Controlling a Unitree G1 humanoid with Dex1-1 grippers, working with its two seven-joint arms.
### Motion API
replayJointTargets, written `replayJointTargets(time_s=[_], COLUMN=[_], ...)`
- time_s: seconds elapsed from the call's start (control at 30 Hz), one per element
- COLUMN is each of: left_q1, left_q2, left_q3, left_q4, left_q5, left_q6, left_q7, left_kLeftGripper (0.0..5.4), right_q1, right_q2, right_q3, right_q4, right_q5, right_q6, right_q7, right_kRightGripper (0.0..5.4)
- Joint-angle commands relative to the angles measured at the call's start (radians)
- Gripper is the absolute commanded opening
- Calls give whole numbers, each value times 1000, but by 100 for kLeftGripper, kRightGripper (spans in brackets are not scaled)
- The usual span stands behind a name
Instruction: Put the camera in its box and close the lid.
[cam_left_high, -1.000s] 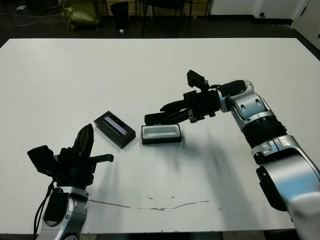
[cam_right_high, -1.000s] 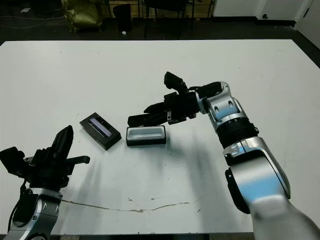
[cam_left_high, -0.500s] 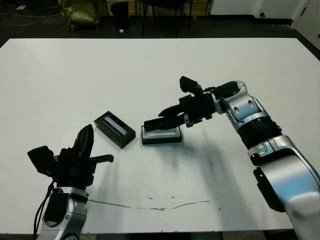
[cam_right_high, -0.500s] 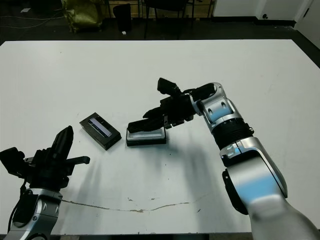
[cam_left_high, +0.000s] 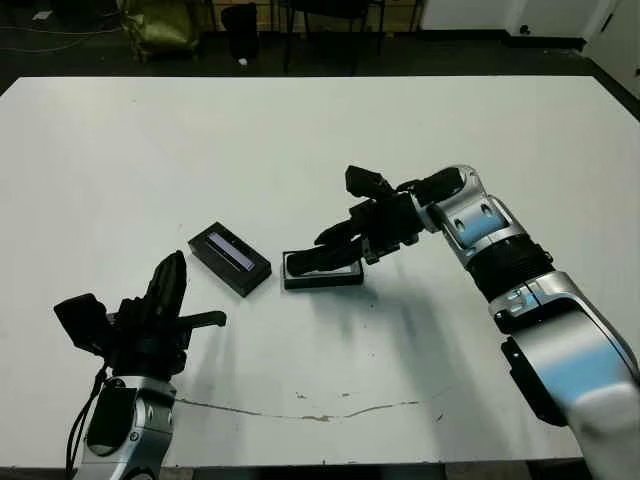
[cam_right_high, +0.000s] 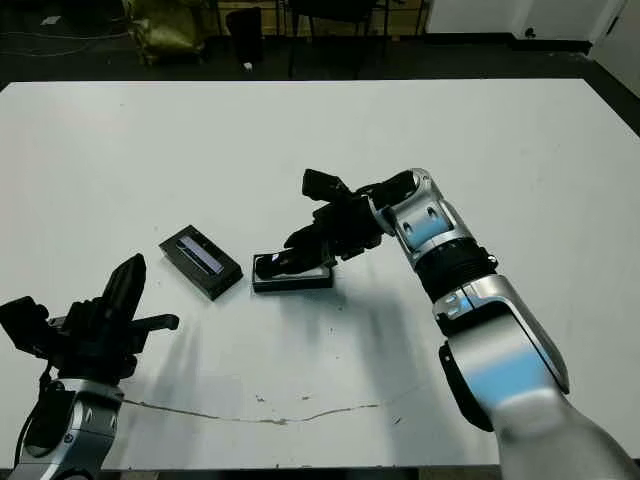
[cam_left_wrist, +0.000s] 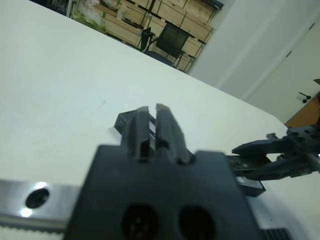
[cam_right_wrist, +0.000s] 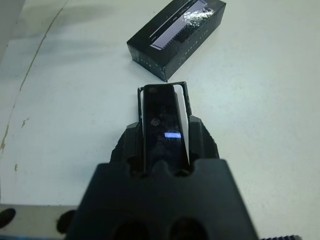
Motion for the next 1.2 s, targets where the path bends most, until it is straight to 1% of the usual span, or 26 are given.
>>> replayJointTargets(time_s=[0.03,0.23,0.33,0.67,0.8,0.97,1.13,1.2], left_q1=[13,15,16,17,16,15,17,19], left_q2=[3,2,0,4,7,5,2,1], left_q3=[-2,-8,-7,-3,-2,-4,-5,-6], left_q4=[3,2,-3,0,3,5,5,7], left_q5=[7,17,9,-4,-1,-2,-1,-2], left_q6=[12,13,23,25,22,20,19,11], left_q7=[7,13,19,16,11,10,11,6], left_kLeftGripper=[0,0,0,0,0,0,0,0], right_q1=[12,20,19,5,5,-3,11,17], right_q2=[3,13,16,26,20,24,29,33], right_q3=[12,11,8,-9,-13,-15,-4,6], right_q4=[7,21,34,84,83,99,77,62], right_q5=[-13,-17,-18,-19,-27,-33,-43,-53], right_q6=[-2,-33,-53,-73,-97,-96,-106,-90], right_q7=[3,-15,-24,-26,-35,-28,-37,-45], right_kRightGripper=[72,72,72,72,72,72,72,72])
